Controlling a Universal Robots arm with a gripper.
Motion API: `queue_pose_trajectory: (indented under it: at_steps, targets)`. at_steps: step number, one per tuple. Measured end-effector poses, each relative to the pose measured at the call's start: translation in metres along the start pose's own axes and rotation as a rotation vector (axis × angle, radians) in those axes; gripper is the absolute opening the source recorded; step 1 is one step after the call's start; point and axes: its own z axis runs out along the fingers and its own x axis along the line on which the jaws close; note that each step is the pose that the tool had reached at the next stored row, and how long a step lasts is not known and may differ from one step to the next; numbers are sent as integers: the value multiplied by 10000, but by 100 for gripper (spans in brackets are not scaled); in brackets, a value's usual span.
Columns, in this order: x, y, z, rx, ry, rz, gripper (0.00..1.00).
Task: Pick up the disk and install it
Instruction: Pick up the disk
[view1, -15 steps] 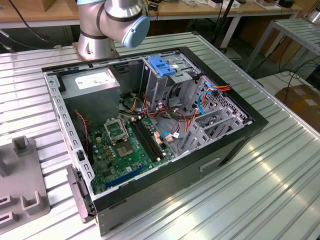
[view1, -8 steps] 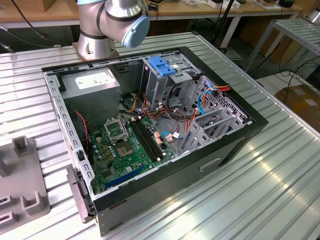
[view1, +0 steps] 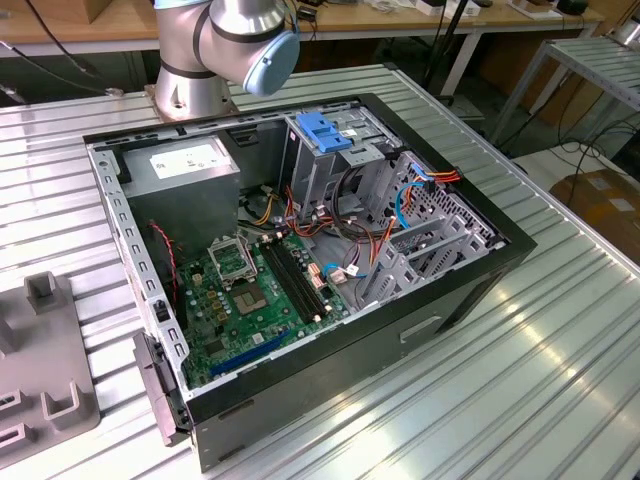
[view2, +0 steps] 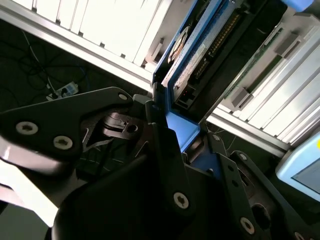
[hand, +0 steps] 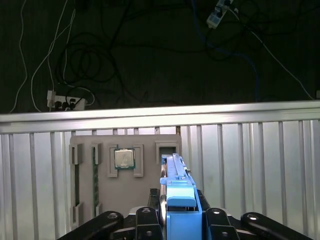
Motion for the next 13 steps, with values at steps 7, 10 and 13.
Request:
queue_pose_trajectory:
  at_steps: [7, 10, 13]
  targets:
    - [-3, 3, -134, 0, -1, -1, 37]
    - [-3, 5, -179, -1, 0, -1, 37]
    - [-4, 6, -234, -1, 0, 0, 37]
